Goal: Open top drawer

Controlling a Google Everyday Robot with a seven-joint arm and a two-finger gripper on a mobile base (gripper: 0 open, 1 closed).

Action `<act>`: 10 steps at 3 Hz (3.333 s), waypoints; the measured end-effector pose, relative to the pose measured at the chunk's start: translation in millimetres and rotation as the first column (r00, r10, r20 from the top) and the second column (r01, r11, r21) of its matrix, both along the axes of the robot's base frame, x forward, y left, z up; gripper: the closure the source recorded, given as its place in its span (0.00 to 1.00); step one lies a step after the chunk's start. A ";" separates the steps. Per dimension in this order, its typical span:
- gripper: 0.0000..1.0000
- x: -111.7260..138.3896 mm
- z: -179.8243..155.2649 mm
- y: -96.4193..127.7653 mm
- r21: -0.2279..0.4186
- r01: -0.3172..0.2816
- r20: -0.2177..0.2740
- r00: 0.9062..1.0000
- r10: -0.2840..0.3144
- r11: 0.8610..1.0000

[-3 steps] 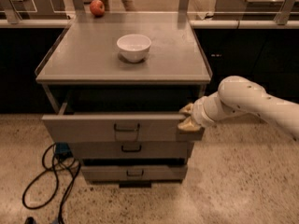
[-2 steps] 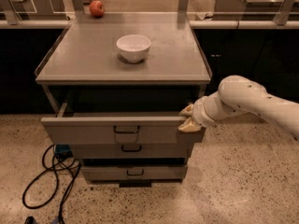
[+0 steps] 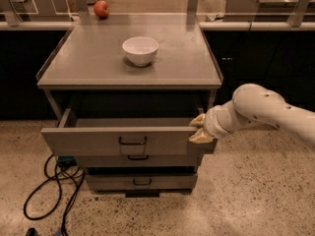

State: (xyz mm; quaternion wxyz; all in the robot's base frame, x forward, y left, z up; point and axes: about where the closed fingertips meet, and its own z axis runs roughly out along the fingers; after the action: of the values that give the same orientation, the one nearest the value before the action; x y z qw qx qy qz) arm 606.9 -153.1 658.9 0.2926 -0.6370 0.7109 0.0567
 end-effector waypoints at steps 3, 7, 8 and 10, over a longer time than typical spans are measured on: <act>1.00 -29.5 -3.3 -2.7 0.005 0.010 -0.007 1.000 -0.010 1.000; 1.00 -62.0 1.0 -11.8 0.007 0.019 -0.014 1.000 -0.019 1.000; 1.00 -64.2 7.1 -11.8 0.007 0.019 -0.014 1.000 -0.019 1.000; 1.00 -72.3 17.5 -6.6 0.017 0.011 0.009 1.000 -0.011 1.000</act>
Offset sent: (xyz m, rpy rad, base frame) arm -0.4354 -0.1033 -0.1167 0.0388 0.0783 -0.2425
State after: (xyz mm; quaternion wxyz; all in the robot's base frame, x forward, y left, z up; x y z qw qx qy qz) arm 534.6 -159.7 676.4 0.3015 -0.6309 0.7125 0.0581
